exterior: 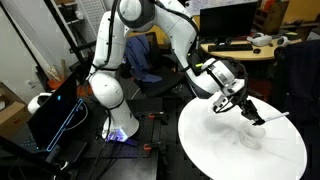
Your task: Put the marker into the cup.
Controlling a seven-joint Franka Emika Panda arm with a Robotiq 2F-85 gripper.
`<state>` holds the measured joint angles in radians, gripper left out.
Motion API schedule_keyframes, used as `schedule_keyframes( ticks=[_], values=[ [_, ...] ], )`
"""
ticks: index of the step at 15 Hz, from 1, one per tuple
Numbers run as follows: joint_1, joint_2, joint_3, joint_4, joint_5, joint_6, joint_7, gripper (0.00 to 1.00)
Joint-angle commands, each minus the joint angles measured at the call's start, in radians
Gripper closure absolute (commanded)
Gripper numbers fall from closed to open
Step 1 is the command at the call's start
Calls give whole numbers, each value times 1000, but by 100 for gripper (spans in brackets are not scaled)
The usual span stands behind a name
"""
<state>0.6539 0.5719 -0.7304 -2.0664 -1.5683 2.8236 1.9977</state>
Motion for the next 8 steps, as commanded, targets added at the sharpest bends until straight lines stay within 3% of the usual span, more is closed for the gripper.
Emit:
schedule_keyframes(
  ticks=[1,8],
  values=[
    [32,4,-16,0,-93,-38,123,96],
    [50,-7,-12,-44,-157,-139,260,96]
  ],
)
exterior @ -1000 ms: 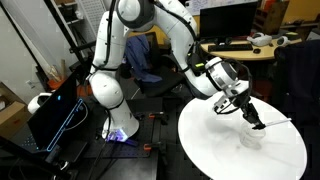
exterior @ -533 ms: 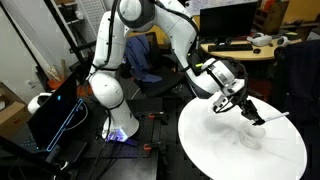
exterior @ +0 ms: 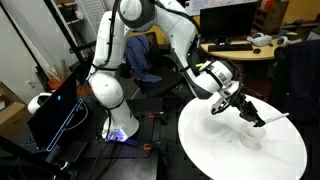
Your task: Put the marker into the cup.
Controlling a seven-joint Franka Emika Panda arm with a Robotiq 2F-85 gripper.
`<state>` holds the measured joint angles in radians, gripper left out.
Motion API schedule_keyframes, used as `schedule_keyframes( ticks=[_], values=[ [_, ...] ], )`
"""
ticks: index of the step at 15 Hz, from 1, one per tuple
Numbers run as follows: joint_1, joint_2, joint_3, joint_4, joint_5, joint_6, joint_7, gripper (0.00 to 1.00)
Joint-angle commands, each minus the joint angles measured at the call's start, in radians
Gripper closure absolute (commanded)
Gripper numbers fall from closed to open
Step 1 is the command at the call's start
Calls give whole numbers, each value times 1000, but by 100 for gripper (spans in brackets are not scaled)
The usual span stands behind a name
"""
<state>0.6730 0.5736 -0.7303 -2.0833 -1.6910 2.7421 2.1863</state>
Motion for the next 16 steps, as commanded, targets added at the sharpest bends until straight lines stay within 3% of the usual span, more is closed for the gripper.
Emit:
schedule_keyframes(
  ticks=[1,11,12,16],
  values=[
    [33,-8,-11,-34,-30,-70,76,96],
    [48,-1,0,-65,-25,-122,94,96],
    [50,-2,0,-66,-24,-124,92,66],
    [53,-2,0,-69,-20,-125,88,36]
  ],
)
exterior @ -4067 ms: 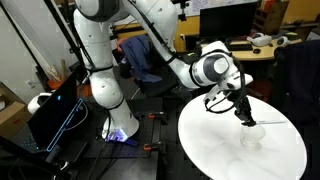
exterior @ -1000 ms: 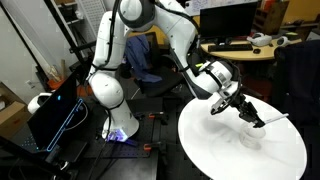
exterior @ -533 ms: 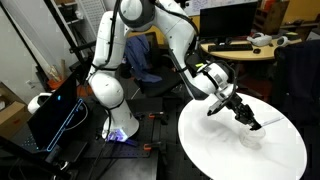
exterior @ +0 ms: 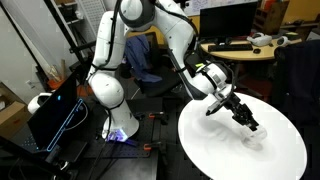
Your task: Put the marker into the cup.
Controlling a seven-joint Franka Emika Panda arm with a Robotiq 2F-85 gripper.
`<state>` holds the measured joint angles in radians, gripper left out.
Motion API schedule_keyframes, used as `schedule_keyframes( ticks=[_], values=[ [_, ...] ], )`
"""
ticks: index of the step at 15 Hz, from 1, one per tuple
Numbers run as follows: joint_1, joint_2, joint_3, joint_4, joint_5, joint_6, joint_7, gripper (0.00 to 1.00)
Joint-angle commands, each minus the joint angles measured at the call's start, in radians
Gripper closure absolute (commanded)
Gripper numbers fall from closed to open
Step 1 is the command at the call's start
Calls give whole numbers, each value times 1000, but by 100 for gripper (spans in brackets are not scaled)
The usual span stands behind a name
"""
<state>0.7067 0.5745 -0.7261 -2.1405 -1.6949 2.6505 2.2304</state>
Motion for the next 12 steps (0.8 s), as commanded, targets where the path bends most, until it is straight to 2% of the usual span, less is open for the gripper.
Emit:
schedule_keyframes(
  ticks=[1,4,5,6,9,12],
  values=[
    [19,-3,-4,-12,-15,-34,44,27],
    [20,-5,-5,-13,-14,-35,44,6],
    [-161,-97,200,-20,-72,-152,16,0],
    [-190,-107,236,-25,-76,-185,10,0],
    [-394,-156,473,-43,-93,-304,-1,0],
    [-528,-193,603,-61,-83,-327,-5,0]
  ],
)
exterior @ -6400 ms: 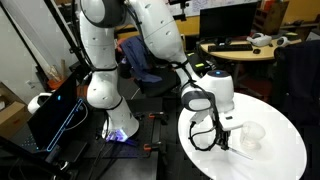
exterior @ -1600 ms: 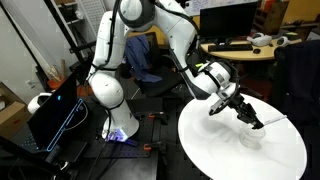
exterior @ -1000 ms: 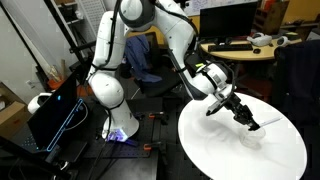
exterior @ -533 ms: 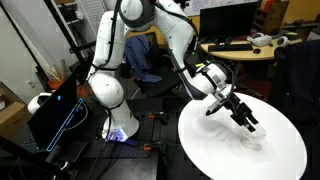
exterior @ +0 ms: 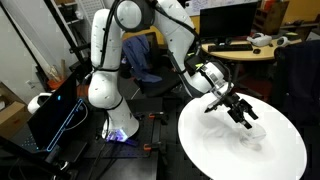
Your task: Put the marker into the cup.
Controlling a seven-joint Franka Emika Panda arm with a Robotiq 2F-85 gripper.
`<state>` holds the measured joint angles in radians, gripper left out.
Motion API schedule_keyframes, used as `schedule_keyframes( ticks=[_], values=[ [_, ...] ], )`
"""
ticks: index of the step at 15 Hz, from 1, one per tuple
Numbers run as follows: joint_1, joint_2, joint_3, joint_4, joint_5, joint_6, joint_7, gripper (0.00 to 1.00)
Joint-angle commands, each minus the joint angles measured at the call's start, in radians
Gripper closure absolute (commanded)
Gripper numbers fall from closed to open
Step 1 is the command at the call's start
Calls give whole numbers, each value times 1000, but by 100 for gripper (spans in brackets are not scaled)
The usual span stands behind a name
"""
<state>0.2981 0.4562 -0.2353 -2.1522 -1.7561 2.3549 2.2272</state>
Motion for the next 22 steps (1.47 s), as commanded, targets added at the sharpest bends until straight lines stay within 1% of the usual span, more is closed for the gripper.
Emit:
schedule_keyframes(
  ticks=[1,3,6,11,16,19,22],
  values=[
    [-153,-84,140,-54,-20,-29,1,0],
    [-206,-110,177,-67,-15,-17,0,0],
    [-261,-148,209,-86,-6,2,-8,0],
    [-318,-215,224,-115,-1,54,-24,0],
    [-359,-268,214,-132,-4,205,-88,0],
    [-380,-286,207,-132,8,304,-159,0],
    [-396,-290,192,-132,33,426,-265,0]
  ],
)
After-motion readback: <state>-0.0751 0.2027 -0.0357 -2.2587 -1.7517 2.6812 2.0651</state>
